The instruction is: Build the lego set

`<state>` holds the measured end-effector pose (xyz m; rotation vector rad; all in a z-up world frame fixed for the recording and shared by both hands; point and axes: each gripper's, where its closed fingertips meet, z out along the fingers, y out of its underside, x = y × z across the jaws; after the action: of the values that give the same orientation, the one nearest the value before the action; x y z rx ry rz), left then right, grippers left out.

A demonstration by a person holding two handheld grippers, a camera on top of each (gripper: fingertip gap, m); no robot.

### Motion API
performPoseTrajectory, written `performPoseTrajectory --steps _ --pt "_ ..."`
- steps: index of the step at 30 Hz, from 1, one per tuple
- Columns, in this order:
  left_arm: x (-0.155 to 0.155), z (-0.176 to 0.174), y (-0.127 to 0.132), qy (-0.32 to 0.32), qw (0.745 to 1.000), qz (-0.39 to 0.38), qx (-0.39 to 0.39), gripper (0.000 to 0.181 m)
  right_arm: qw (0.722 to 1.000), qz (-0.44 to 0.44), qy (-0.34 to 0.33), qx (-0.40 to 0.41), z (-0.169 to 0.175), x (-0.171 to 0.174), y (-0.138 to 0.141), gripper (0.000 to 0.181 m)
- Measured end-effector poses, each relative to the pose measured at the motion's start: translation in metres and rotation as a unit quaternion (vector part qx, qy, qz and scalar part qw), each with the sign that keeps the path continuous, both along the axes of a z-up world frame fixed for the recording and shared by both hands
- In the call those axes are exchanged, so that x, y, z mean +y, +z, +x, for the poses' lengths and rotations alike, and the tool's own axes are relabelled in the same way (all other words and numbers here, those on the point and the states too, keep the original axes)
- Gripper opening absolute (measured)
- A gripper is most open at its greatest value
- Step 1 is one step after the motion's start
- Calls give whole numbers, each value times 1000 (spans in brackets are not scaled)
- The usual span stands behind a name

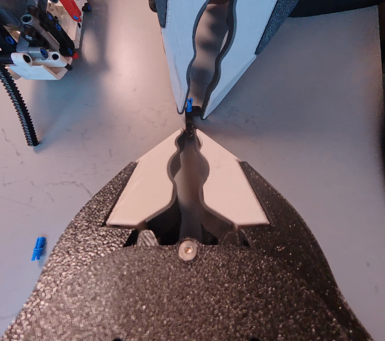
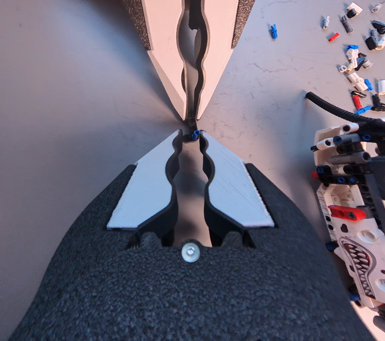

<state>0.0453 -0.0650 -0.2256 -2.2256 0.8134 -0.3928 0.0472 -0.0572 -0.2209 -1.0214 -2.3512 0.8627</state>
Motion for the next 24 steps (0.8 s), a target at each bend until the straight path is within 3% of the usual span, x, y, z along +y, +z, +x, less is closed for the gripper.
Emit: performPoseTrajectory --steps 17,20,24 --pt "4 -5 0 12 1000 0 -2 7 1000 4 -16 19 -1 8 -2 14" --pt "6 -7 3 20 1000 5 -8 18 1000 3 -17 18 -1 8 -2 14" --pt "14 -15 25 45 996 46 -60 28 1000 4 -19 21 -1 8 -2 15"
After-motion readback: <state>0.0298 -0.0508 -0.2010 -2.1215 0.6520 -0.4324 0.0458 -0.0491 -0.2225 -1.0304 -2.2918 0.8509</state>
